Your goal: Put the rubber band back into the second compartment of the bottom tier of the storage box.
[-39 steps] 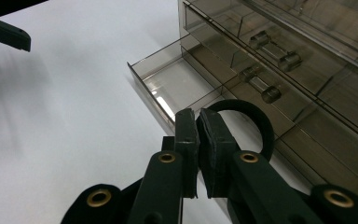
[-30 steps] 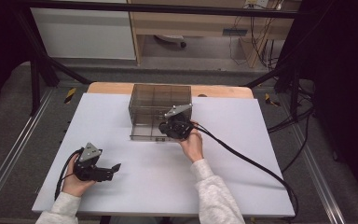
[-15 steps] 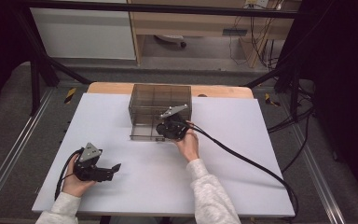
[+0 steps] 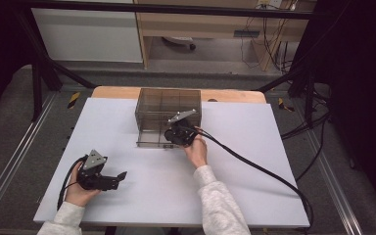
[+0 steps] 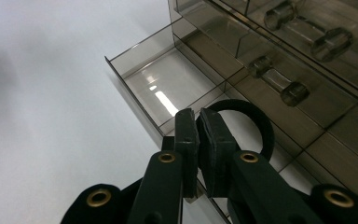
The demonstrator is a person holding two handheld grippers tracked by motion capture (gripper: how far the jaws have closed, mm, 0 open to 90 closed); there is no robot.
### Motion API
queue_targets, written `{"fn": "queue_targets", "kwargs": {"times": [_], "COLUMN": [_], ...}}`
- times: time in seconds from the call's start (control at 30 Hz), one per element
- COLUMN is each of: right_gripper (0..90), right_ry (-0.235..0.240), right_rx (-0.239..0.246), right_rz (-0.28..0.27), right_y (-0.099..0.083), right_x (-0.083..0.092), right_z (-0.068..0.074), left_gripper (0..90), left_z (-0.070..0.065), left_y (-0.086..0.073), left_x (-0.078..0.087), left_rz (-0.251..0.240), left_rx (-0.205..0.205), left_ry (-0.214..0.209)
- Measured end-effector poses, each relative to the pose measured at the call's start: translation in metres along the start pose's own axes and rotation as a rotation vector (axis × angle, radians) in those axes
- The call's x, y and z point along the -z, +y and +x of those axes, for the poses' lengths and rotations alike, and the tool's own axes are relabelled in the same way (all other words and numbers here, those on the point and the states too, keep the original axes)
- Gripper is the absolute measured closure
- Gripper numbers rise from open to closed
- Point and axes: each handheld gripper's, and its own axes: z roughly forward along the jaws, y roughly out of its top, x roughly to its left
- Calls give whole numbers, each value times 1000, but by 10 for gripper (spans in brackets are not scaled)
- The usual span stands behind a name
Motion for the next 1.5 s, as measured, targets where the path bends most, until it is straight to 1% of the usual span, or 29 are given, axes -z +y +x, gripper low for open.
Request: {"fn": "queue_targets", "kwargs": {"times": [0.1,0.3,0.33,0.43,0.6,0.73,0.77,0.83,0.87,1.07,1.1,1.13,1.17,1.33,1.5], "right_gripper": [862,859,860,859,858,853,848,808,805,714,688,668,641,514,372], "right_ry": [-2,-6,-7,-10,-18,-16,-19,-21,-22,-28,-30,-28,-26,-41,-47], "right_rx": [-10,-14,-21,-18,-23,-41,-38,-43,-44,-31,-25,-35,-25,-18,-14], "right_rz": [-1,-2,0,-1,9,16,14,18,18,-20,-25,-25,-32,-50,-56], "right_y": [-1,-2,-2,-3,-5,-7,-7,-8,-8,-4,-3,-2,-2,1,3], "right_x": [-3,-5,-6,-8,-13,-16,-17,-19,-19,-10,-8,-6,-4,5,13], "right_z": [-1,-3,-3,-4,-6,-6,-6,-7,-7,-4,-3,-2,-1,3,9], "left_gripper": [61,62,63,63,63,63,63,63,63,63,63,62,63,63,63], "left_z": [0,0,0,0,0,0,0,0,0,0,0,0,0,0,0], "left_y": [0,-1,-1,0,0,0,0,0,0,0,0,0,0,0,0], "left_x": [0,-1,-1,0,-1,0,0,0,0,0,0,0,0,-1,-1], "left_rz": [1,3,3,1,1,0,0,1,1,0,-1,0,0,1,1], "left_rx": [1,4,3,2,1,1,1,1,1,2,3,2,1,1,2], "left_ry": [0,0,-1,-1,-2,-3,-3,-3,-3,-3,-3,-2,-2,-2,-3]}}
